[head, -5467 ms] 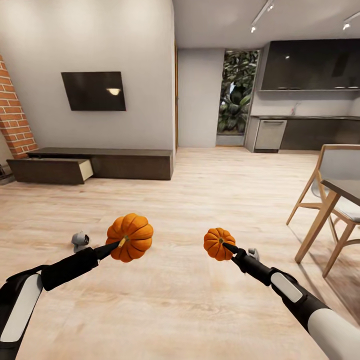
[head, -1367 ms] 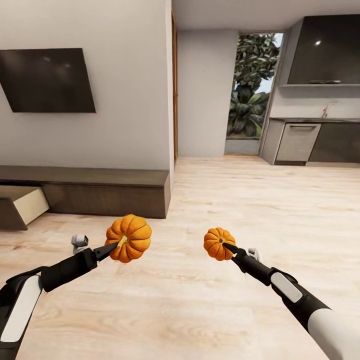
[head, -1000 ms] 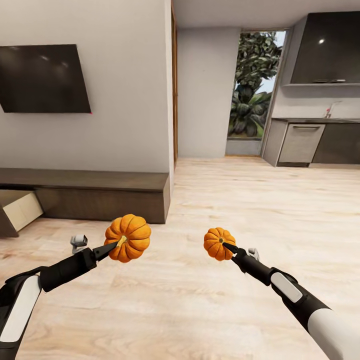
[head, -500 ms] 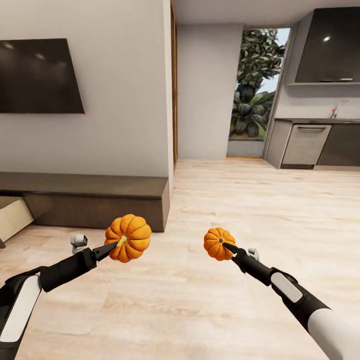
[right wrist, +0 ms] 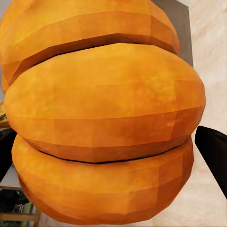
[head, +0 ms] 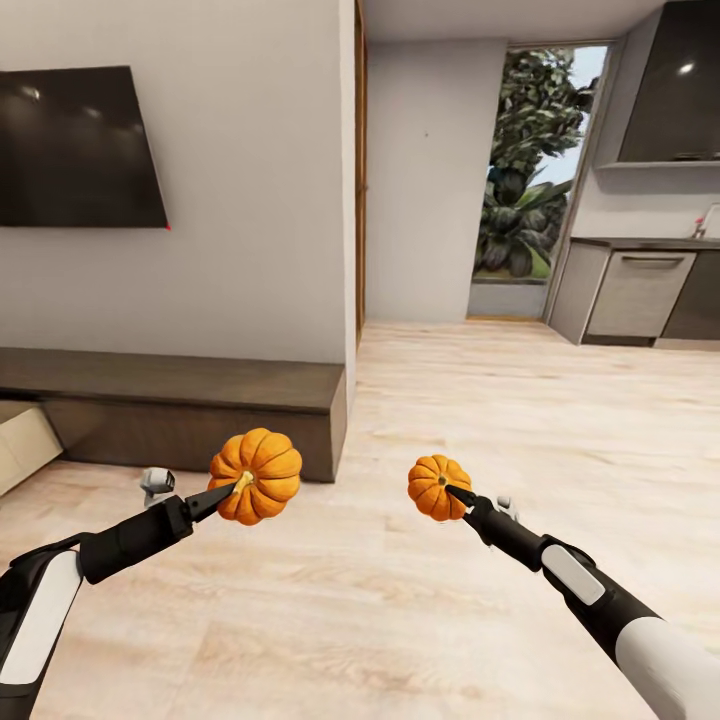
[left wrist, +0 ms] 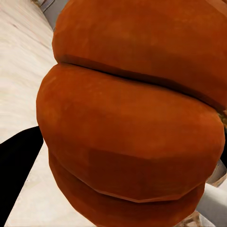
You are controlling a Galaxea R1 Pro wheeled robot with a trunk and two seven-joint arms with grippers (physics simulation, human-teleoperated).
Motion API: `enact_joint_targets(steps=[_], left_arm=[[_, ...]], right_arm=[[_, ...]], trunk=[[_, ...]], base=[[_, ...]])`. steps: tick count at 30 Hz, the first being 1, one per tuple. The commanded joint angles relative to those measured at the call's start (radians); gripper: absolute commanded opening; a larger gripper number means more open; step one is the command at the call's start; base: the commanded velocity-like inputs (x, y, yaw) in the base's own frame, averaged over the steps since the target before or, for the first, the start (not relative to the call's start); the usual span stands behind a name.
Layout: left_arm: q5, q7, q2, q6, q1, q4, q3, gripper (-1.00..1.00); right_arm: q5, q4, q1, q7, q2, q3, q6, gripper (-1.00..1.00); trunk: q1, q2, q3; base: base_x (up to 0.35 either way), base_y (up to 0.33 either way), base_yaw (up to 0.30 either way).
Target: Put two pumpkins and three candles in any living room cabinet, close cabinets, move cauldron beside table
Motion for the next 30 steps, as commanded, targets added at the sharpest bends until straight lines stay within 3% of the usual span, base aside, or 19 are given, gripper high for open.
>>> enact_joint_targets(steps=[1,19,30], left_arm=[[0.011,-0.003,0.000,0.009,-0.001,0.000,0.001,-1.00],[0.012,-0.004,0.000,0.009,-0.001,0.000,0.002,-1.00],[0.013,-0.005,-0.001,0.009,-0.001,0.001,0.007,-1.00]], right_arm=[[-0.015,-0.001,-0.001,0.001,-0.001,0.004,0.004,-1.00],[-0.015,-0.001,-0.001,0.000,-0.001,0.004,0.004,-1.00],[-0.015,-0.001,-0.001,0.000,0.000,0.006,0.004,-1.00]], trunk=[[0.000,0.000,-0.001],[0.000,0.000,0.009],[0.000,0.000,0.018]], base=[[0.318,0.000,0.156],[0.310,0.000,0.236],[0.066,0.000,0.257]])
